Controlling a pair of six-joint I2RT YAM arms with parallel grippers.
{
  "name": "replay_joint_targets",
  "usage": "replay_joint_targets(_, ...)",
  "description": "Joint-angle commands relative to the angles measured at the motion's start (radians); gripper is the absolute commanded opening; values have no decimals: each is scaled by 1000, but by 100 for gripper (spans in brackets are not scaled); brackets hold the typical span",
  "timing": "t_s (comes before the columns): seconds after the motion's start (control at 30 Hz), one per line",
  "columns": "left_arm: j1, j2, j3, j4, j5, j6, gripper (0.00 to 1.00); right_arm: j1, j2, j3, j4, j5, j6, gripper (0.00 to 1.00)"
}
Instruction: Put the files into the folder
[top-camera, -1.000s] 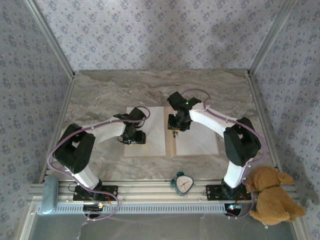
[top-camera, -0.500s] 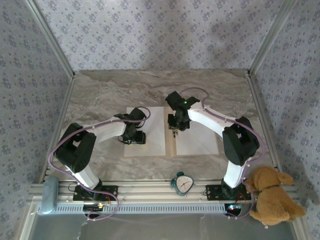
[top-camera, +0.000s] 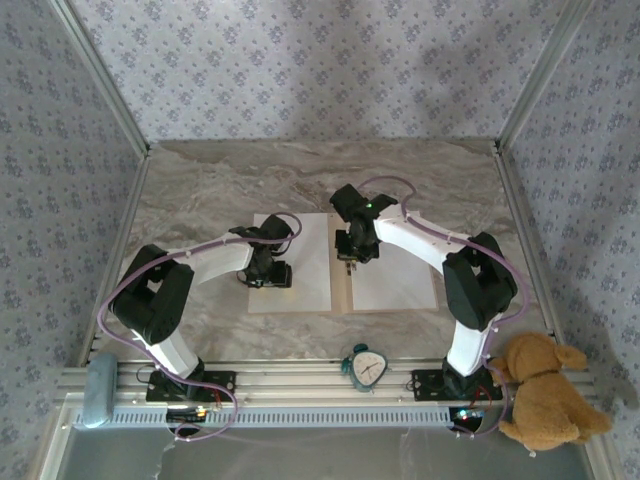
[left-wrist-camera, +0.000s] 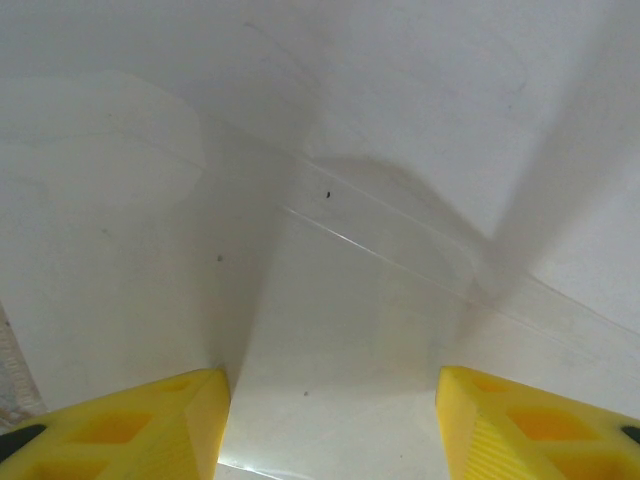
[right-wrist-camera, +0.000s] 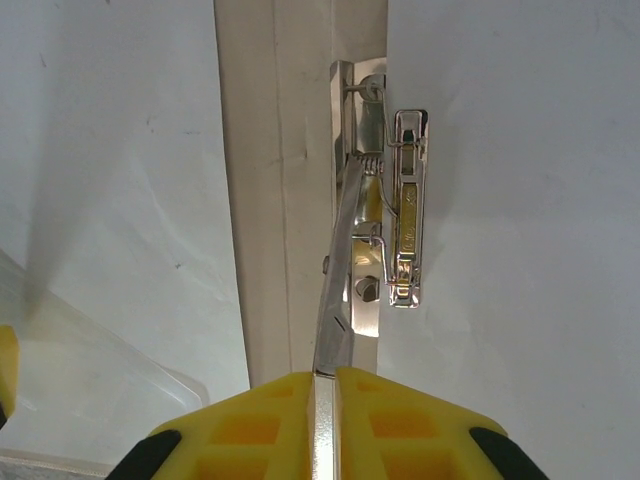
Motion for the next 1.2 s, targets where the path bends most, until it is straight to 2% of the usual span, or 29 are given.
replay_joint_targets(0.0,7,26,8,-23,9,-17,59,7,17,28,-39,7,-1,14)
replay_joint_targets(0.23,7,25,5,-22,14,-20,59,6,26,28,-42,4,-1,14)
replay_joint_targets(0.67,8,20,0,-26,16,-18,59,7,48,84,-84,10,-1,21)
replay_joint_targets(1.17,10,19,-8,-23,20,-17,59,5,83,105,-104,15,-1,21)
